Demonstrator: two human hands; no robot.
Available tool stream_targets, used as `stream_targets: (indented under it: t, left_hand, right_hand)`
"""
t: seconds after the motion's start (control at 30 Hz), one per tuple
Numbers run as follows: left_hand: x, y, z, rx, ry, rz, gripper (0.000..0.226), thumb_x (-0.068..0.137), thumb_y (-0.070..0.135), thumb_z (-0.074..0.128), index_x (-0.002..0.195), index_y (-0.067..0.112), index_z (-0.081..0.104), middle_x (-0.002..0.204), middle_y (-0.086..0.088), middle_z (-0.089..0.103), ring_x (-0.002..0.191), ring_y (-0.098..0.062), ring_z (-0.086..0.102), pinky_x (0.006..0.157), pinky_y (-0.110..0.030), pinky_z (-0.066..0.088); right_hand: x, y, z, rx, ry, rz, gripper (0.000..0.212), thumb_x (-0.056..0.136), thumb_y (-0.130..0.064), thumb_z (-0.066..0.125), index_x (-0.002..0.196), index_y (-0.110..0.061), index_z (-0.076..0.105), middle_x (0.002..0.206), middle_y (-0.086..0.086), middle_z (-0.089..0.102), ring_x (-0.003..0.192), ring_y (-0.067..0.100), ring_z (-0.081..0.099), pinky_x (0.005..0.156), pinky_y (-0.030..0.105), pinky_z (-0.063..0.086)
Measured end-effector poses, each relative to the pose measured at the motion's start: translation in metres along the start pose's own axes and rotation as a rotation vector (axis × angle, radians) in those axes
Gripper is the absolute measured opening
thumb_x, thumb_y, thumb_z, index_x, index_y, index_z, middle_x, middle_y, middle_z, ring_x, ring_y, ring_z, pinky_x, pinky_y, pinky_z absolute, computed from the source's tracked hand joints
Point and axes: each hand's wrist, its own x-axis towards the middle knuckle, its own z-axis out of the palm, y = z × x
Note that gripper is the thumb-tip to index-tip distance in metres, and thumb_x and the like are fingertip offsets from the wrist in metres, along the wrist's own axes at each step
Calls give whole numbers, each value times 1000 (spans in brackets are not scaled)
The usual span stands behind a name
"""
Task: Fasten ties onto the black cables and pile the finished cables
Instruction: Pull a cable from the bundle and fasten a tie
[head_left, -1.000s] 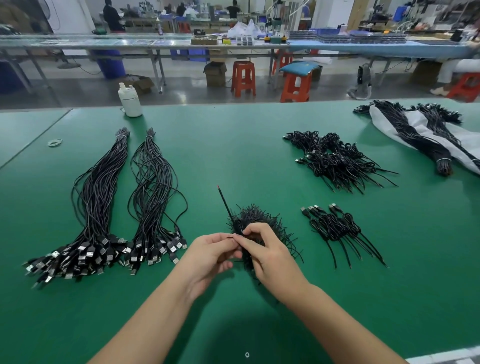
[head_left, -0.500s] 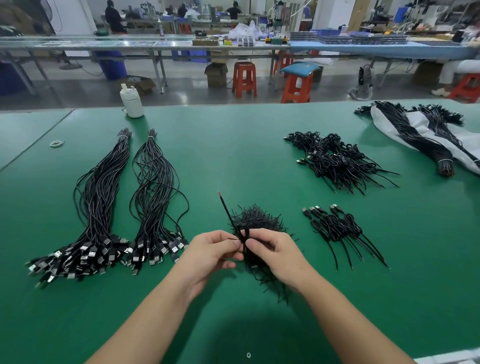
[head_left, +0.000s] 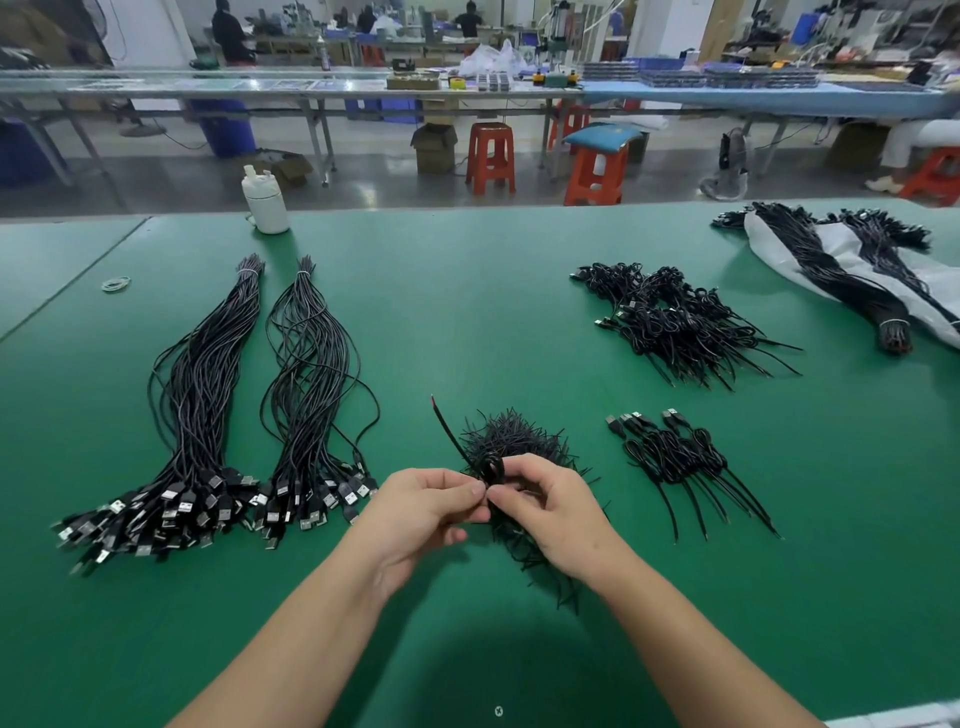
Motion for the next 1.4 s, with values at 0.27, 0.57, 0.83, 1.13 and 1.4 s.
stream_targets:
  t: [0.27, 0.57, 0.83, 1.13, 1.4]
  left_hand:
    - [1, -2, -6, 29, -45, 6, 7, 83, 11, 75, 76, 10, 73, 73, -6, 69, 62, -10, 63, 48, -19, 42]
    - [0, -3, -9, 370, 0, 207, 5, 88, 5, 70, 84, 7, 72, 72, -7, 74, 66, -9, 64, 57, -22, 45]
    - [3, -1, -9, 630, -20, 244, 8, 93, 16, 64, 87, 15, 69, 57, -4, 68, 57, -19, 47, 56, -29, 34]
    - [2, -4, -2, 403, -18, 214, 8, 91, 2, 65, 84, 1, 66, 70, -7, 73, 48, -15, 63, 38, -22, 41]
    - [3, -6, -2, 221, -51, 161, 8, 90, 5, 69, 92, -1, 66, 82, -13, 75, 46, -15, 58, 39, -23, 44]
  right_hand:
    - [-1, 2, 1, -145, 23, -40, 9, 91, -11, 69, 97, -18, 70, 84, -11, 68, 70, -6, 58, 70, 9, 42]
    - [-2, 6, 3, -149, 51, -60, 28, 83, -8, 78, 82, -35, 69, 84, -11, 72, 75, 1, 65, 74, 16, 49]
    - [-4, 7, 1, -235, 81, -119, 23, 83, -15, 79, 91, -36, 74, 81, -29, 69, 78, -6, 64, 74, 9, 44]
    - [-6, 4, -2, -378, 61, -224, 15, 91, -16, 69, 101, -25, 75, 87, -22, 72, 83, -3, 66, 77, 10, 46]
    - [-4, 9, -3, -427, 124, -221, 16, 91, -24, 66, 105, -30, 64, 87, -22, 70, 79, 2, 66, 75, 14, 49]
